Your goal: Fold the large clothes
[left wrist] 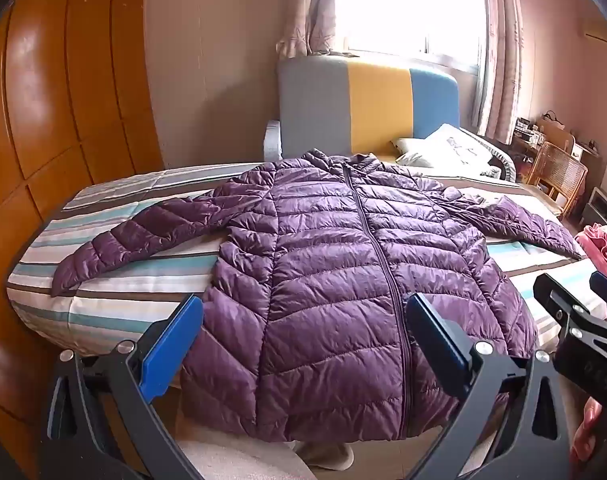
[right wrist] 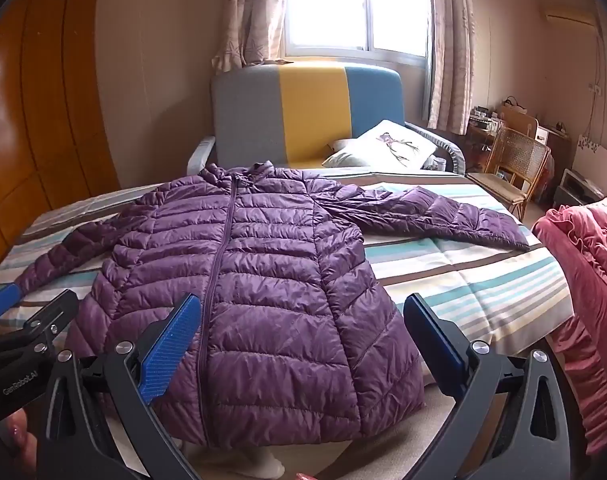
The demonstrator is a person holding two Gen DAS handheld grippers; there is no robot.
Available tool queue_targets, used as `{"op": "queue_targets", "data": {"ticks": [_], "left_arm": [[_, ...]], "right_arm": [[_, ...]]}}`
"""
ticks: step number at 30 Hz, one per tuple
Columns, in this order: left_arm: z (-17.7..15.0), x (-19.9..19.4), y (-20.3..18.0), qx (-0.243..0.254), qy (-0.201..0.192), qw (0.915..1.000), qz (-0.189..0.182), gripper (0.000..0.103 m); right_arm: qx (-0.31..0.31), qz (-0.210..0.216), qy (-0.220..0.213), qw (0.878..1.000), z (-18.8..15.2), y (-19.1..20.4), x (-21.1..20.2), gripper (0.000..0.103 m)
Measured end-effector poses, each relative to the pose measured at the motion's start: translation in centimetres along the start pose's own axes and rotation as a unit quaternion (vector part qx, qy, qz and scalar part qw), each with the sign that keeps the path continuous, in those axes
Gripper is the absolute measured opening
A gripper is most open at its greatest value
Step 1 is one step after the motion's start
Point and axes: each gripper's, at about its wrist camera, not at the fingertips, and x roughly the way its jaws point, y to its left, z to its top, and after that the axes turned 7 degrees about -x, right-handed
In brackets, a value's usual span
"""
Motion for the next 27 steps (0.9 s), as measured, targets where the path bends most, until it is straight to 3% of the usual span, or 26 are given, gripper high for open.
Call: {"op": "queue_targets", "data": {"ticks": [27], "left_arm": [[-0.27,0.39,0.02,0.001,0.01,0.9999,-0.006,0.101]], "right_arm": [[0.007,0.002,0.021,1.0,-0.28,-0.52,0.45,0.1]]}}
